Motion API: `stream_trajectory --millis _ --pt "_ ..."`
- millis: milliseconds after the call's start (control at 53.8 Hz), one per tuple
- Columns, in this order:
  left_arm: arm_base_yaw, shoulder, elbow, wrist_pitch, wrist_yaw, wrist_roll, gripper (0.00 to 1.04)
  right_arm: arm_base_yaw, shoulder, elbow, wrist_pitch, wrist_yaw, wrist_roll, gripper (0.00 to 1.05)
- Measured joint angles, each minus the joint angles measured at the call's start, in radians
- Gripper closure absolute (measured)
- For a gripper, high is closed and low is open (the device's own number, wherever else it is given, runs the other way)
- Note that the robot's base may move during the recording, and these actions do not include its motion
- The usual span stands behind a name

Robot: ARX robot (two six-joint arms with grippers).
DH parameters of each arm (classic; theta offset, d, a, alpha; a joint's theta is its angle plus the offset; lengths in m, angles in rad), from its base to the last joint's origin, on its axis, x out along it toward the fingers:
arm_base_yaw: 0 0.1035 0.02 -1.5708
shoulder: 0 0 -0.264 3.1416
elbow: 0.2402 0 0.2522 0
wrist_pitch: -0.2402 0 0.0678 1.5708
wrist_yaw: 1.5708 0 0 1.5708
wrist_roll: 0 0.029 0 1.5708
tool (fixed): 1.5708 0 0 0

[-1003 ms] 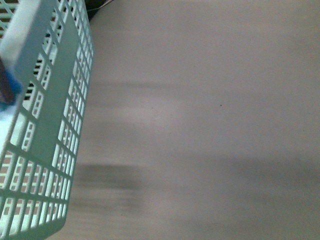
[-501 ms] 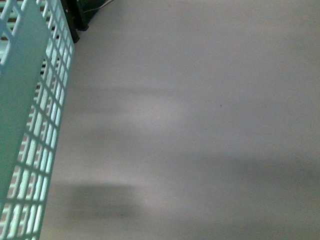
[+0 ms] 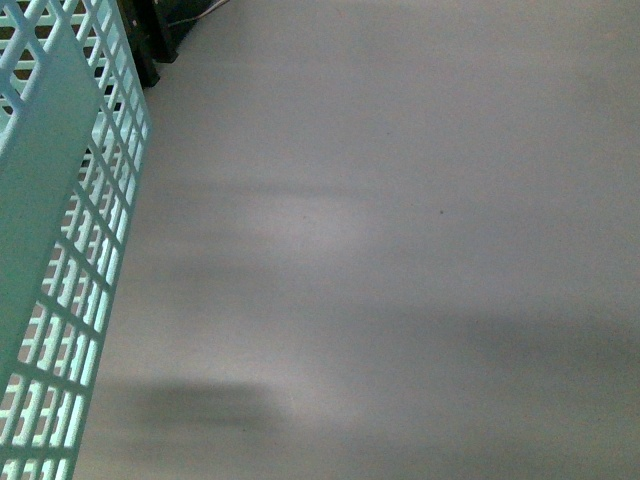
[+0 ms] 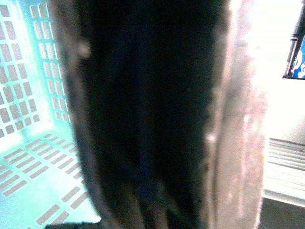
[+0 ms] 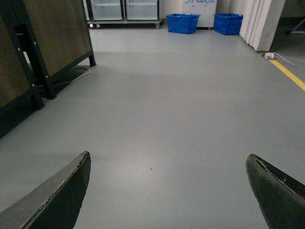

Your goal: Pick mango and avocado into basket

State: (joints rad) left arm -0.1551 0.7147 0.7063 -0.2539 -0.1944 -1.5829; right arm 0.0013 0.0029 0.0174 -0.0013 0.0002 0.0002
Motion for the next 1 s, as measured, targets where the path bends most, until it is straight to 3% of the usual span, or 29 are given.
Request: stream_trajectory --millis 1003 --pt "0.000 0.000 0.002 0.000 0.000 0.000 0.91 0.000 0.000 0.000 0.000 0.000 0.000 0.09"
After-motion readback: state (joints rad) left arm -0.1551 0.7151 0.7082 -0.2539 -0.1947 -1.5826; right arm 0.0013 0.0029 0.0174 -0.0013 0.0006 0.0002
